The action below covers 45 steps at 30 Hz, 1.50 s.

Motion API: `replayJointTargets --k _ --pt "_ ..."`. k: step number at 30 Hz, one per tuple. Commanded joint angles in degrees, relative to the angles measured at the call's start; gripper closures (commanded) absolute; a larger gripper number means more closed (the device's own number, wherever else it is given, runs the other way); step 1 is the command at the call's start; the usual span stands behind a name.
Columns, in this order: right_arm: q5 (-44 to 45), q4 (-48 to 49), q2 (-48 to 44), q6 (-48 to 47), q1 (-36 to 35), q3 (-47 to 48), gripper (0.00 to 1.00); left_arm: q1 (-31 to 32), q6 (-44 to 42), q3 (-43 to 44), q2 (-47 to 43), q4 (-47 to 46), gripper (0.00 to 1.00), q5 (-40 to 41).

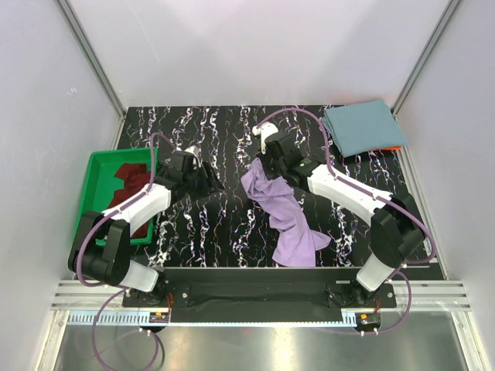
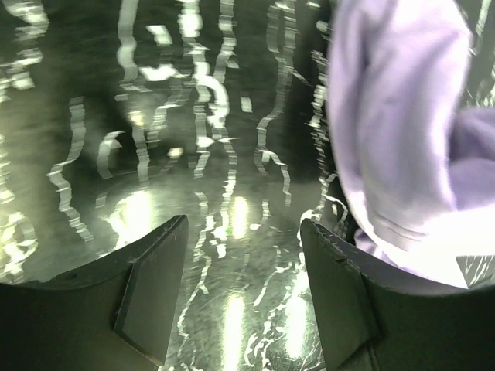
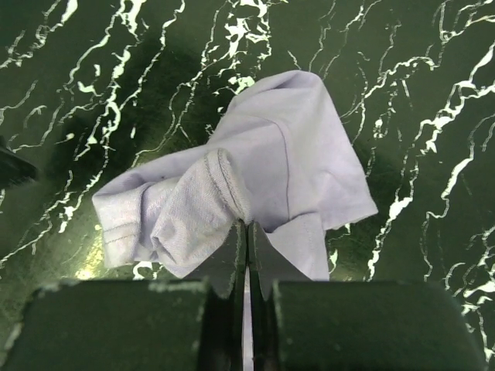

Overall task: Fold and stack the t-shirts
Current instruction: Flatten the tshirt out

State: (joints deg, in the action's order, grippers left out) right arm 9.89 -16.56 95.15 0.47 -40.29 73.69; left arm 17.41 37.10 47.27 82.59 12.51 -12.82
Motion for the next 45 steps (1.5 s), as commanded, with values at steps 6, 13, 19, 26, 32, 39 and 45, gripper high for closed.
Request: replayJointTargets --k 6,13,19,26,32,39,45 --pt "-3.91 0.38 -0.67 1.99 0.65 4.36 1.00 6.84 -4.14 1.25 -2.17 -13.64 0.34 -0.81" --pt "-5.32 0.47 -0.41 2.52 0.66 5.41 1.00 10.80 -10.02 3.97 -2.69 -14.54 0.34 4.46" --pt "-5.58 0.65 0.03 2.69 0.74 5.67 1.00 13.96 -12.67 5.47 -3.31 -15.32 0.32 7.72" --pt "-5.94 1.09 0.21 2.78 0.74 5.50 1.00 15.99 -13.20 5.47 -3.75 -15.77 0.32 10.00" --pt "-6.29 1.44 0.12 2.96 0.83 5.41 1.00 16.78 -12.76 7.14 -2.26 -13.57 0.32 12.73" --pt "-6.20 1.70 0.21 2.96 0.74 4.97 1.00 17.04 -12.40 8.28 -1.56 -13.13 0.33 14.93" --pt "-6.38 1.88 0.12 3.13 0.83 5.06 1.00 17.48 -13.46 9.60 -0.32 -12.78 0.41 13.70"
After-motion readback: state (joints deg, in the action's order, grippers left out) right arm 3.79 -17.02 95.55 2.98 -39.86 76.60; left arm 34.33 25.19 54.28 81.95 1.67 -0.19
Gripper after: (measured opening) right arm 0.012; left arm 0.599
